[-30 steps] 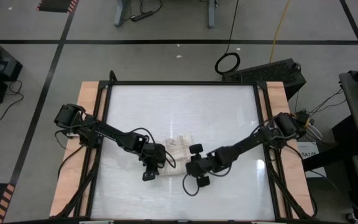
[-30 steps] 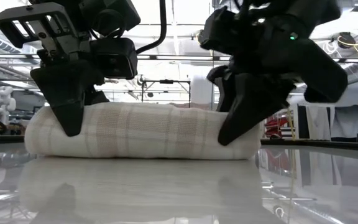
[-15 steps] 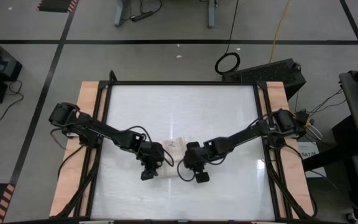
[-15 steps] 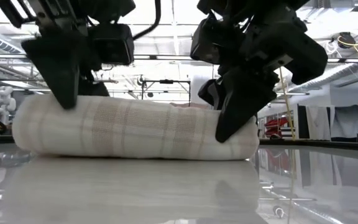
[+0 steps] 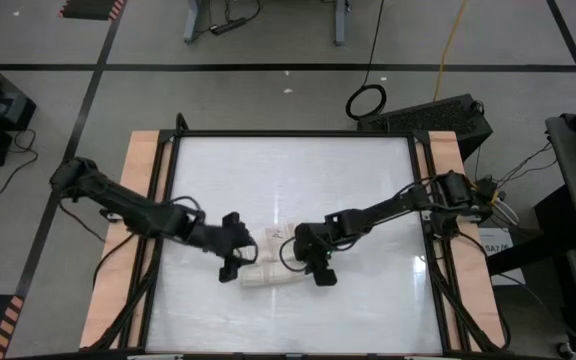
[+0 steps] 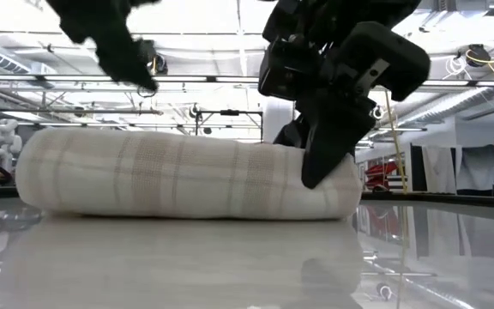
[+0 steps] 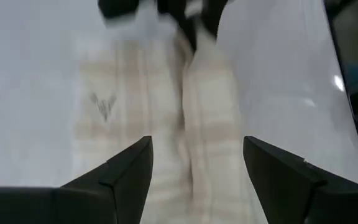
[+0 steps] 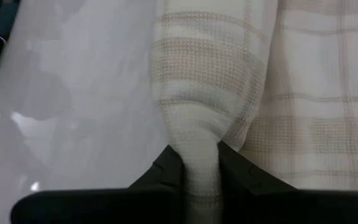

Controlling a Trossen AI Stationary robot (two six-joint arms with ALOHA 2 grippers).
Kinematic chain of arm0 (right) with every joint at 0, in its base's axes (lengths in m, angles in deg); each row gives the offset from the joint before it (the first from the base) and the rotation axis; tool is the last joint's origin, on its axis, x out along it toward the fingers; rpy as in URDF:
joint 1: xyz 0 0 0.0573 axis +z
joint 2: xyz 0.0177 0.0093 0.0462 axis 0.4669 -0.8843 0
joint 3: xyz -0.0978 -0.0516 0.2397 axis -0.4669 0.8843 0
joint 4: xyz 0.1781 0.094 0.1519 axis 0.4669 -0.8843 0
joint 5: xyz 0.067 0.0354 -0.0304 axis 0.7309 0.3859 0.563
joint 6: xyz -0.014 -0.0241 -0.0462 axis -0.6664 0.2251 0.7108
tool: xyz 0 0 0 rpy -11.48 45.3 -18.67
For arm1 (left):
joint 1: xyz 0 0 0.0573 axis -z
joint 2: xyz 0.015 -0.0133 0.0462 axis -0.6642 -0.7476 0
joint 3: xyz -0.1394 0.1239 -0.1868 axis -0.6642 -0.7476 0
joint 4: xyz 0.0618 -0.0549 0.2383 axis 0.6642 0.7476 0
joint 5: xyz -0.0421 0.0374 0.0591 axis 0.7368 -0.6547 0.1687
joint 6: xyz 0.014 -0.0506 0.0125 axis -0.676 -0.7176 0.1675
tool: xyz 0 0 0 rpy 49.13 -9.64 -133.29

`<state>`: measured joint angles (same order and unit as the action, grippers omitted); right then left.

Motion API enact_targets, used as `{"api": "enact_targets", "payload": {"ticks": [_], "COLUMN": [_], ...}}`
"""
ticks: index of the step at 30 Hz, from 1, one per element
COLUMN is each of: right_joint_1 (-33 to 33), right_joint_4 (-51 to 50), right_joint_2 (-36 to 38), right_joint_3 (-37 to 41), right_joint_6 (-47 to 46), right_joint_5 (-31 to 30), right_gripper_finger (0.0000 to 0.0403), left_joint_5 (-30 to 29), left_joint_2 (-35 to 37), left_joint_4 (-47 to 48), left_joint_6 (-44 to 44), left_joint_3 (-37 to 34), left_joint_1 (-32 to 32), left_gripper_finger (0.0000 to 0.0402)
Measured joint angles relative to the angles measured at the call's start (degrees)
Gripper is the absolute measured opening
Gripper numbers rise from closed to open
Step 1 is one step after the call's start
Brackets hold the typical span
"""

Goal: Roll towel
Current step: Roll the white towel

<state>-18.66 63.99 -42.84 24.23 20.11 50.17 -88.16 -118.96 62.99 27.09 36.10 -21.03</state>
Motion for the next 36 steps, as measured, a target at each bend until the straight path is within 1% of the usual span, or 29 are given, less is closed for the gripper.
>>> {"api": "enact_targets", "payload": {"ticks": [3, 7, 9, 13, 19, 22, 27, 30, 36], "right_joint_1": [-1.41, -2.88, -3.50, -4.38, -5.36, -5.89, -6.61, -7.33, -8.05], "right_joint_4": [-0.14, -0.45, -0.65, -1.65, -3.74, -3.72, -3.45, -3.11, -2.95], "right_joint_2": [-0.01, -0.03, -0.03, -0.03, -0.14, -0.75, -2.49, -3.42, -3.72], "right_joint_3": [0.04, 0.04, 0.04, 0.04, 0.02, 0.00, -0.11, -0.15, -0.07], "right_joint_6": [-1.16, -2.14, -3.24, -4.92, -5.84, -6.18, -7.26, -7.81, -7.71], "right_joint_5": [1.91, 2.55, 2.77, 4.85, 6.20, 8.92, 10.56, 12.76, 13.51], "right_gripper_finger": [0.0046, 0.0046, 0.0046, 0.0045, 0.0045, 0.0045, 0.0045, 0.0045, 0.0045], "left_joint_5": [-7.49, -14.73, -17.36, -20.68, -26.01, -26.75, -26.15, -26.13, -26.52], "left_joint_2": [0.07, -3.66, -5.99, -10.72, -16.70, -18.41, -20.14, -20.88, -22.14], "left_joint_4": [-4.24, -7.75, -8.96, -10.41, -11.00, -11.96, -15.10, -16.90, -16.31], "left_joint_6": [0.47, -1.52, -3.12, -4.99, -2.85, -1.18, 1.17, 2.91, 3.51], "left_joint_3": [0.00, 0.05, 0.04, 0.04, 0.04, 0.04, 0.02, 0.00, 0.02], "left_joint_1": [4.97, 10.34, 11.84, 13.80, 14.69, 14.70, 14.70, 14.70, 14.64], "left_gripper_finger": [0.0254, 0.0254, 0.0254, 0.0254, 0.0254, 0.0254, 0.0254, 0.0254, 0.0254]}}
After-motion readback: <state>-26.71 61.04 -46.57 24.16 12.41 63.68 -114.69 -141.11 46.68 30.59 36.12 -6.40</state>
